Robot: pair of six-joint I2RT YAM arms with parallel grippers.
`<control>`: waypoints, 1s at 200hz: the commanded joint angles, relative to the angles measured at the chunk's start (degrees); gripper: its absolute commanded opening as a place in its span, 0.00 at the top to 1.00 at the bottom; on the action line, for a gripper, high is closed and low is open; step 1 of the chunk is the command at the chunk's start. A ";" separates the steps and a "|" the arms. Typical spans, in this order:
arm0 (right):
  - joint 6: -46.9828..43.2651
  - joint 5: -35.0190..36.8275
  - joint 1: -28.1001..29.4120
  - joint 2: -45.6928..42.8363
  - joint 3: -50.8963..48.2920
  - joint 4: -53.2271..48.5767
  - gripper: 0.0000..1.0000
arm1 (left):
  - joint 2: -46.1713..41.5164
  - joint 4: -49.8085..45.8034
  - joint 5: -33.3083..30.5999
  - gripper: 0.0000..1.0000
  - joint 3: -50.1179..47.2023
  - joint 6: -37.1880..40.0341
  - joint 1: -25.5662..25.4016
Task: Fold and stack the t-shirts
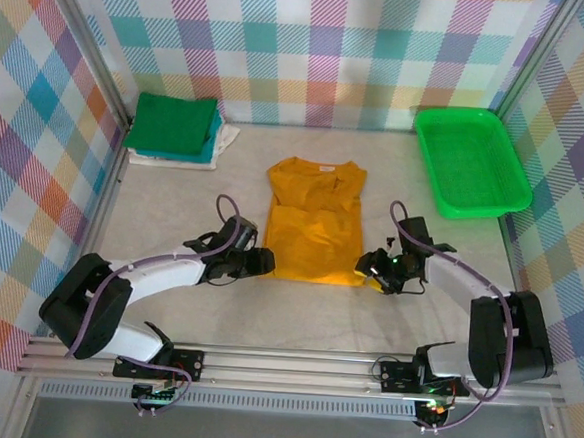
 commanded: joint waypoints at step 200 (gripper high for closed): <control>3.41 -10.37 1.04 10.81 -0.97 15.24 0.84 | 9.91 -2.42 -4.31 0.86 7.92 0.51 -2.20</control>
